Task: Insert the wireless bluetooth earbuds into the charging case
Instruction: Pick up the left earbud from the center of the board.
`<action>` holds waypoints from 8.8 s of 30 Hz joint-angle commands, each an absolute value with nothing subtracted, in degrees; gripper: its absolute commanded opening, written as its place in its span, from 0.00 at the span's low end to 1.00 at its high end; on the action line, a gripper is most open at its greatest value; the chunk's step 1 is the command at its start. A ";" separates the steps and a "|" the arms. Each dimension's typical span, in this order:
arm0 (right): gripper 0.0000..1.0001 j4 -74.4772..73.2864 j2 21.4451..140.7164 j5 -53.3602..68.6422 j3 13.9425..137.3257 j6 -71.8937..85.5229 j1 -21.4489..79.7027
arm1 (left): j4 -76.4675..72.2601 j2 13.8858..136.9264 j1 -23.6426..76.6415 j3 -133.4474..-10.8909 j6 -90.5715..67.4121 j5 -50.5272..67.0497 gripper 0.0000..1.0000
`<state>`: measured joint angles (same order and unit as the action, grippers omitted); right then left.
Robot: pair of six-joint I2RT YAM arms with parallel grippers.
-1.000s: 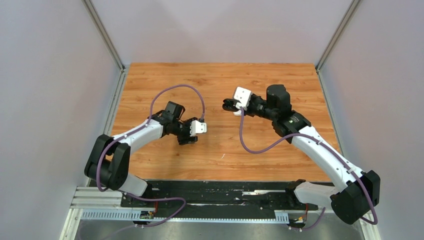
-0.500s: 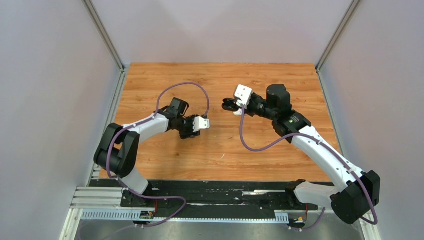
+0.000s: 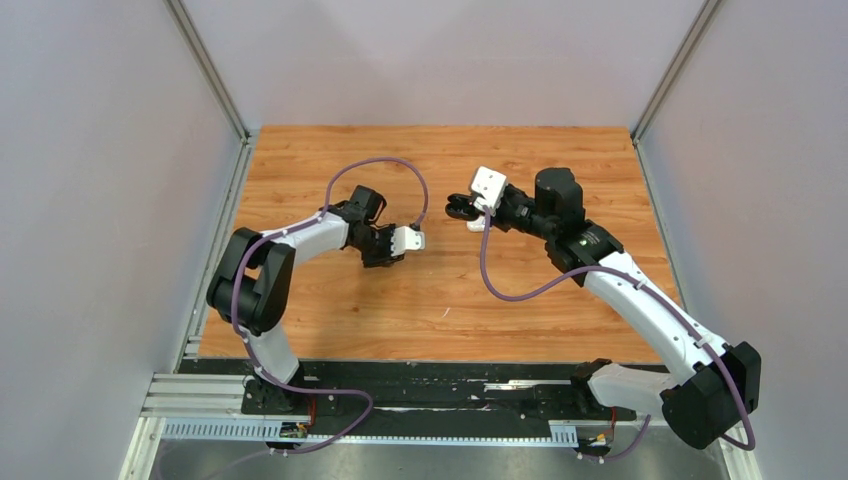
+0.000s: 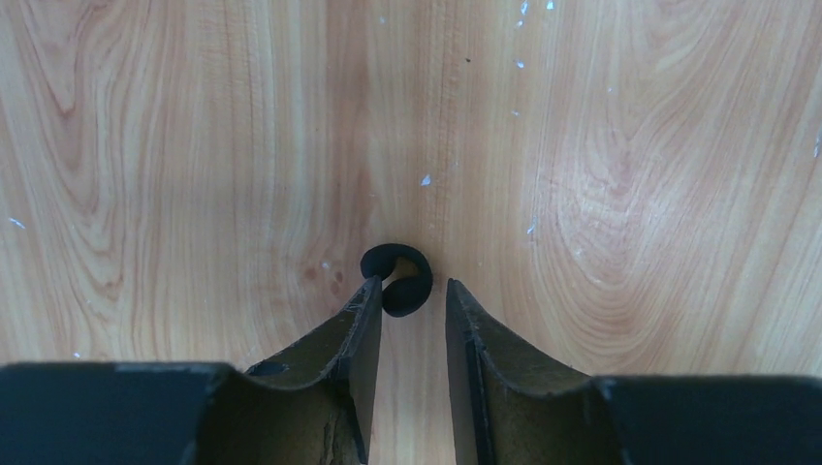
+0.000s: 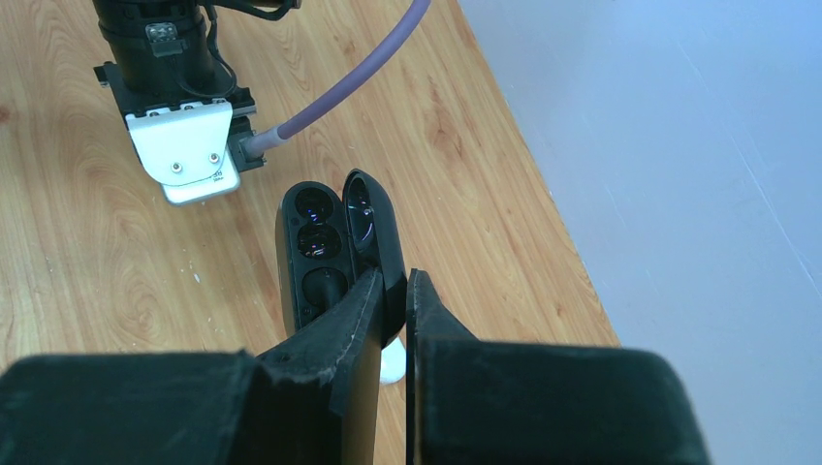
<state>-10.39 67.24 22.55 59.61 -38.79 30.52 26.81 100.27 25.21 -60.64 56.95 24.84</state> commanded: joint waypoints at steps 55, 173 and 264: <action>0.00 -13.18 61.13 20.53 61.91 -34.48 25.97 | 77.61 116.39 24.66 -96.00 95.55 34.02 0.41; 0.00 -16.15 67.94 21.36 66.86 -27.79 22.58 | 45.62 122.19 23.18 -87.84 14.66 41.40 0.42; 0.00 -17.86 62.88 23.28 63.72 -25.66 22.56 | 36.35 110.78 28.58 -74.21 17.57 36.28 0.52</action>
<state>-19.38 63.64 22.52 63.51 -26.74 22.68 36.64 110.34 28.58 -72.36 18.41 35.62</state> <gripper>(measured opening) 0.097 0.524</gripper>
